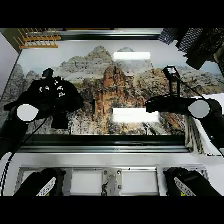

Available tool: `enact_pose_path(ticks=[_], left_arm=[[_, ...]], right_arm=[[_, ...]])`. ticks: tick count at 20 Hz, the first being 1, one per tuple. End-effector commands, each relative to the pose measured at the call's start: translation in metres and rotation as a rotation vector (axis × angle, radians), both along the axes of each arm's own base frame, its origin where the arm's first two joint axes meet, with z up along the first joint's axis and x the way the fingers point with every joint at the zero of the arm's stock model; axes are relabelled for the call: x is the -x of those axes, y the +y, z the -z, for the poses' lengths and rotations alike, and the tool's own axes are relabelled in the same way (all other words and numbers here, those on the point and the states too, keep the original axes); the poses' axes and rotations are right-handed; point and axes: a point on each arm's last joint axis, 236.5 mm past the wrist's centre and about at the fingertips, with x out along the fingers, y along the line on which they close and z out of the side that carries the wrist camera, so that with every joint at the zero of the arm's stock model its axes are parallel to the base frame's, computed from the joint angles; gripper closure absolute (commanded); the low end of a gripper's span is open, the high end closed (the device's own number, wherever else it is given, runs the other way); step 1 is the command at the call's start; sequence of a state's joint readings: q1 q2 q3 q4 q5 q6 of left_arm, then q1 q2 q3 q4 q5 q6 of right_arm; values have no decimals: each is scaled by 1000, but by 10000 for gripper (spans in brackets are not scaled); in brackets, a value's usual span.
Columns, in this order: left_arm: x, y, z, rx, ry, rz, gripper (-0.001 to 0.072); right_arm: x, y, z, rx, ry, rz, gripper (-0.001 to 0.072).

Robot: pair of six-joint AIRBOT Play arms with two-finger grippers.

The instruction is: Fold the clothes and pants, and hang the long-sleeved shirts on hangers.

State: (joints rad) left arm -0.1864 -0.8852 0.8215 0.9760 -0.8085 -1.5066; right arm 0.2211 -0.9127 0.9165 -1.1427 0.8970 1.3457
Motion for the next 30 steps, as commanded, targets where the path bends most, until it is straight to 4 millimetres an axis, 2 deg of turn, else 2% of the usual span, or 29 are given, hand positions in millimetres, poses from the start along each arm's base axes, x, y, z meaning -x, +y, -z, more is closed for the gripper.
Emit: enact_pose_path(ticks=[1, 2, 3, 4, 6, 8, 11, 14, 16, 18, 19, 20, 21, 22, 24, 26, 28, 30], left_arm=[[-18, 25, -3, -110, -102, -18, 216], [-28, 47, 0, -172, -125, -61, -13], [-37, 76, 7, -236, -125, -109, 21], [-43, 107, 19, -290, -96, -163, 21], [-47, 162, 54, -322, 17, -274, 21], [-47, 202, 92, -314, 131, -363, 21], [-44, 233, 144, -284, 267, -446, 21], [-45, 237, 181, -274, 338, -461, 20], [-51, 226, 196, -232, 356, -472, 20], [-56, 210, 199, -190, 361, -469, 22], [-59, 203, 197, -182, 352, -465, 57], [-62, 194, 194, -168, 350, -453, 308], [-66, 185, 187, -166, 348, -422, 602], [-71, 172, 177, -164, 346, -379, 699], [-83, 137, 144, -160, 324, -267, 699], [-95, 88, 95, -167, 234, -136, 699], [-103, 26, 27, -161, 64, -11, 699], [-97, -36, -48, -129, -123, 101, 699]], right_arm=[[0, 0, 0, 0, 0, -1, 700], [0, 0, 0, 0, 0, -1, 700], [0, 0, 0, -1, 0, 0, 700], [0, 0, 0, 0, 0, -1, 700], [0, 0, 0, -1, 0, 0, 700], [0, 0, 0, 0, 0, -1, 700], [0, 0, 0, -1, 0, 0, 700], [0, 0, 0, 0, 0, -1, 699], [0, 0, 0, 0, 0, -1, 700], [0, 1, 0, -3, 1, -1, 700], [0, 1, 0, -3, 0, -1, 700], [0, 1, 0, -3, 1, -1, 700], [0, 1, 0, -3, 1, -1, 700], [0, 1, 0, -3, 1, -1, 700], [0, 1, 0, -3, 1, 0, 700], [1, 4, -2, -25, 7, 3, 700], [4, 16, -8, -96, 23, 2, 700], [-2, 14, -13, -62, -34, -32, 701]])
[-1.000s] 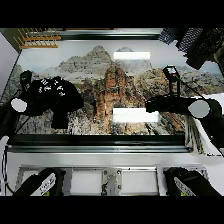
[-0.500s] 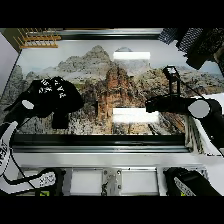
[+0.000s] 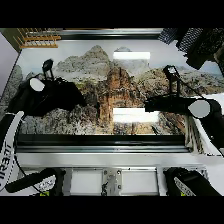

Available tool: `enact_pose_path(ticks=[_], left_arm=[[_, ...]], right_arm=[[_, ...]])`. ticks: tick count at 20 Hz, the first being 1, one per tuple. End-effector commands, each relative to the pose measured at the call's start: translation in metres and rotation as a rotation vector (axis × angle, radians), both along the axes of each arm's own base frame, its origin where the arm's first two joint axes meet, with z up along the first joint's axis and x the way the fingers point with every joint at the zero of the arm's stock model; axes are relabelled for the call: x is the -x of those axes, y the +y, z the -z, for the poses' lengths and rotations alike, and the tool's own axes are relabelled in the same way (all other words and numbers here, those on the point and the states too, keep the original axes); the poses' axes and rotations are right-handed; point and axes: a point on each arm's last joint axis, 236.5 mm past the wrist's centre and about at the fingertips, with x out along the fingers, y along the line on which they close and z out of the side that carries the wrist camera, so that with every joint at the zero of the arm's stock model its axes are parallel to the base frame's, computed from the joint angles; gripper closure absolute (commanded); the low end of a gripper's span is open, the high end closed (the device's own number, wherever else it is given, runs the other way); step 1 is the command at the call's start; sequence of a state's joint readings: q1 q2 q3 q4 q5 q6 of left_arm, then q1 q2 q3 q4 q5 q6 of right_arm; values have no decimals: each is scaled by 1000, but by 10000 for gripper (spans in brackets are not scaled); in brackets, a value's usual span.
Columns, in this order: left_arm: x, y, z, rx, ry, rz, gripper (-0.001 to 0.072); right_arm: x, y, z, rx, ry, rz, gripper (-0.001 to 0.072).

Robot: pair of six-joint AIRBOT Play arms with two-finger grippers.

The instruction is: Fold the clothes and pants, and hang the long-sleeved shirts on hangers.

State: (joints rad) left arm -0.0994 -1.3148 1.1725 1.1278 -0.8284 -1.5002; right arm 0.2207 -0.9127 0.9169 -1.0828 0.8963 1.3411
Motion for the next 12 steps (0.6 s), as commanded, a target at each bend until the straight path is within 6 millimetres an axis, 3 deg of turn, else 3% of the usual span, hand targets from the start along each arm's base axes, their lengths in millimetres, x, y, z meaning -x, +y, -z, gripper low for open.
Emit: enact_pose_path(ticks=[1, 3, 5, 7, 8, 9, 10, 12], left_arm=[[19, -107, -134, 64, -283, 231, 699], [44, -150, -222, 130, -472, 326, 699], [72, -174, -298, 178, -643, 401, 699], [93, -181, -342, 186, -744, 449, 699], [97, -179, -346, 175, -746, 459, 699], [95, -173, -336, 114, -724, 466, 699], [90, -164, -315, 33, -673, 460, 699], [74, -135, -243, -142, -491, 400, 699]], right_arm=[[-13, -10, -14, 54, -98, -22, 701], [-35, -56, -40, 155, -170, 100, 702], [-49, -112, -81, 226, -256, 263, 702], [-49, -153, -119, 233, -331, 383, 701], [-45, -169, -131, 235, -354, 428, 701], [-40, -183, -138, 240, -368, 469, 701], [-35, -194, -142, 237, -371, 503, 702], [-28, -204, -140, 226, -344, 545, 702]])
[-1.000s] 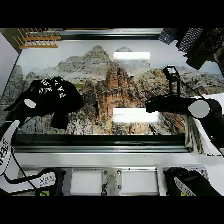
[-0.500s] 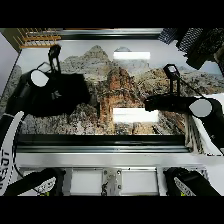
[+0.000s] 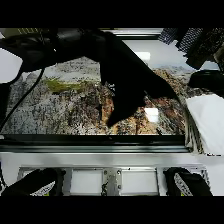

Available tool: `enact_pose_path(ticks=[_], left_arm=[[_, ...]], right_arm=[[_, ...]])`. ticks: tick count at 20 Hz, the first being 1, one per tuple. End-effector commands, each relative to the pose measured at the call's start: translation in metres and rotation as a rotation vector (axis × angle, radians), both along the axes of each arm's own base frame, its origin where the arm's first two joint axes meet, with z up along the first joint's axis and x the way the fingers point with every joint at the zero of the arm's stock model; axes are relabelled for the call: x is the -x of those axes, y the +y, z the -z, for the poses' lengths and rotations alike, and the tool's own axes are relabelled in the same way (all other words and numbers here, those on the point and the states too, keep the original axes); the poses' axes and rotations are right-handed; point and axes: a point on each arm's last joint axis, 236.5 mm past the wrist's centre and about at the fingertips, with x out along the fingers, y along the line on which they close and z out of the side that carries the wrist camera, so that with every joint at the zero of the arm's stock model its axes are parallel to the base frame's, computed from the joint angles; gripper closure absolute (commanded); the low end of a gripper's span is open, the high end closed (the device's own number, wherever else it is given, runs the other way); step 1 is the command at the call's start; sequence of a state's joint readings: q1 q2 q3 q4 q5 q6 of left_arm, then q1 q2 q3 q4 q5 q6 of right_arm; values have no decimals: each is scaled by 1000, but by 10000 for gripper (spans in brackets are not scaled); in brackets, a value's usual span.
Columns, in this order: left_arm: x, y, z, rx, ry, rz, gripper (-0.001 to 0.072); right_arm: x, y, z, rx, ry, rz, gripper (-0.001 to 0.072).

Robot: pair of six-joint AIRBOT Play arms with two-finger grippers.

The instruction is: Fold the clothes and pants, and hang the long-sleeved shirts on hangers.

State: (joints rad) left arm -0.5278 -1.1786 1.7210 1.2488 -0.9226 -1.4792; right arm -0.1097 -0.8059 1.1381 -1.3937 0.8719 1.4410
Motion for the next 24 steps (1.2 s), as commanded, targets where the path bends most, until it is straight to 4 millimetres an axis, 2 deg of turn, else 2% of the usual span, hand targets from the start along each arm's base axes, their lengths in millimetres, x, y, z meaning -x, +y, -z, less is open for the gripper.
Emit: enact_pose_path(ticks=[1, 4, 5, 6, 7, 8, 10, 13, 16, 20, 24], left_arm=[[-9, 40, 88, -271, 161, -129, 699], [-1, 56, 206, -407, 365, -159, 699], [5, 60, 244, -431, 420, -165, 699], [13, 65, 279, -445, 470, -177, 699], [20, 71, 307, -452, 514, -196, 700], [28, 79, 332, -456, 562, -218, 699], [42, 97, 363, -473, 641, -260, 699], [52, 114, 382, -491, 703, -292, 699], [50, 116, 381, -487, 698, -298, 699], [47, 114, 380, -479, 687, -299, 699], [45, 114, 380, -475, 681, -299, 699]], right_arm=[[13, -30, -8, -4, 4, 96, 701], [14, -20, 23, -58, 92, 73, 686], [15, -17, 38, -73, 138, 66, 617], [19, -15, 61, -86, 216, 59, 348], [25, -13, 83, -94, 291, 54, 142], [32, -12, 109, -103, 375, 51, 121], [50, -7, 166, -149, 547, 66, 121], [80, 10, 248, -305, 769, 148, 121], [89, 38, 305, -499, 868, 208, 121], [75, 66, 337, -646, 888, 205, 121], [59, 95, 342, -689, 853, 146, 128]])
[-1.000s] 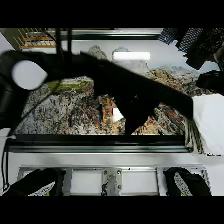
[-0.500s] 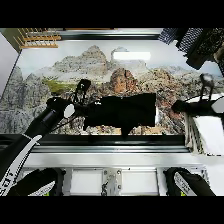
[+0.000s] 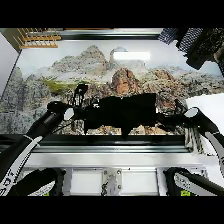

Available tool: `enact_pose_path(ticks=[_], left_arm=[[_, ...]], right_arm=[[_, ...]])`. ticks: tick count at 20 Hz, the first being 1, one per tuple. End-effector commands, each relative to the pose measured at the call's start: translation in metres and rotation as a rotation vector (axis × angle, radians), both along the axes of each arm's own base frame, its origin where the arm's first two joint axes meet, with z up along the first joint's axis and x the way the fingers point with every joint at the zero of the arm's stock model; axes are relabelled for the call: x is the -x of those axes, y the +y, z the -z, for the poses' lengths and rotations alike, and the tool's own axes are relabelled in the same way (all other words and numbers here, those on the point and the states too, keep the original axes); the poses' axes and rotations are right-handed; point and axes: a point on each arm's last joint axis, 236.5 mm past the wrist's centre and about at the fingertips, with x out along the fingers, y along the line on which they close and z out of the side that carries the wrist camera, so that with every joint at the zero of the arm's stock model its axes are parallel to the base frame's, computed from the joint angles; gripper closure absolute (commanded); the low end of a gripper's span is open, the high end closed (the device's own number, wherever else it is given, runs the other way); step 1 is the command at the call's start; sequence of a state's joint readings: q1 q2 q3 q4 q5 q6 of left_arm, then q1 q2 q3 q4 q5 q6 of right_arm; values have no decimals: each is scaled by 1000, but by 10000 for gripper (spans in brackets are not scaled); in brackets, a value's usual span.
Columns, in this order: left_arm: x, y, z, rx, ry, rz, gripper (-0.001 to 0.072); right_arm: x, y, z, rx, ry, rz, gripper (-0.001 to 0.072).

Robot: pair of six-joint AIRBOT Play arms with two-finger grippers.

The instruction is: Fold the clothes and pants, and hang the long-sleeved shirts on hangers.

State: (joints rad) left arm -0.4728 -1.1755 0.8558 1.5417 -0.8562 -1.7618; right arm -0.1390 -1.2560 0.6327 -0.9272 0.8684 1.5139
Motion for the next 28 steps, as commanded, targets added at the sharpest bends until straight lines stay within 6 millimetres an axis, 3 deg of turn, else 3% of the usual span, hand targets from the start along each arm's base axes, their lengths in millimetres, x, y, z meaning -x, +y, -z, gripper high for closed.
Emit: enact_pose_path(ticks=[1, 2, 3, 4, 6, 7, 9, 10, 12, 14, 16, 17, 20, 23, 26, 28], left_arm=[[-2, 0, -1, 4, -10, -1, 699], [-3, -1, -1, 5, -13, -2, 699], [-3, -1, -1, 6, -13, -2, 699], [-3, 0, -2, 3, -15, 0, 699], [-13, 6, -19, -22, -30, 4, 699], [-23, 11, -41, -34, -62, 7, 699], [-51, 20, -120, 3, -219, -6, 699], [-63, 24, -183, 58, -350, -31, 699], [-62, 27, -298, 159, -597, -48, 699], [-28, 25, -404, 272, -828, -23, 699], [19, 19, -474, 383, -988, 34, 699], [44, 16, -496, 433, -1035, 71, 699], [109, 2, -535, 584, -1111, 206, 699], [153, -9, -554, 709, -1129, 324, 699], [171, -19, -559, 768, -1121, 393, 699], [160, -29, -549, 728, -1099, 394, 699]], right_arm=[[-15, 23, 9, -44, -43, 16, 129], [-18, 28, 8, -37, -59, 9, 145], [-21, 31, 6, -30, -75, -7, 332], [-26, 33, 1, -22, -105, -40, 660], [-47, 30, -29, -10, -196, -98, 703], [-63, 25, -59, 6, -272, -131, 703], [-95, 7, -141, 81, -450, -183, 703], [-108, -2, -199, 123, -570, -195, 703], [-117, -11, -323, 194, -837, -183, 703], [-96, -10, -440, 260, -1102, -167, 703], [-59, -4, -525, 297, -1309, -142, 703], [-37, -3, -556, 316, -1395, -125, 703], [16, -1, -609, 350, -1565, -75, 703], [50, 4, -627, 364, -1633, -69, 703], [62, 5, -632, 365, -1654, -66, 703], [58, 7, -626, 352, -1626, -74, 703]])
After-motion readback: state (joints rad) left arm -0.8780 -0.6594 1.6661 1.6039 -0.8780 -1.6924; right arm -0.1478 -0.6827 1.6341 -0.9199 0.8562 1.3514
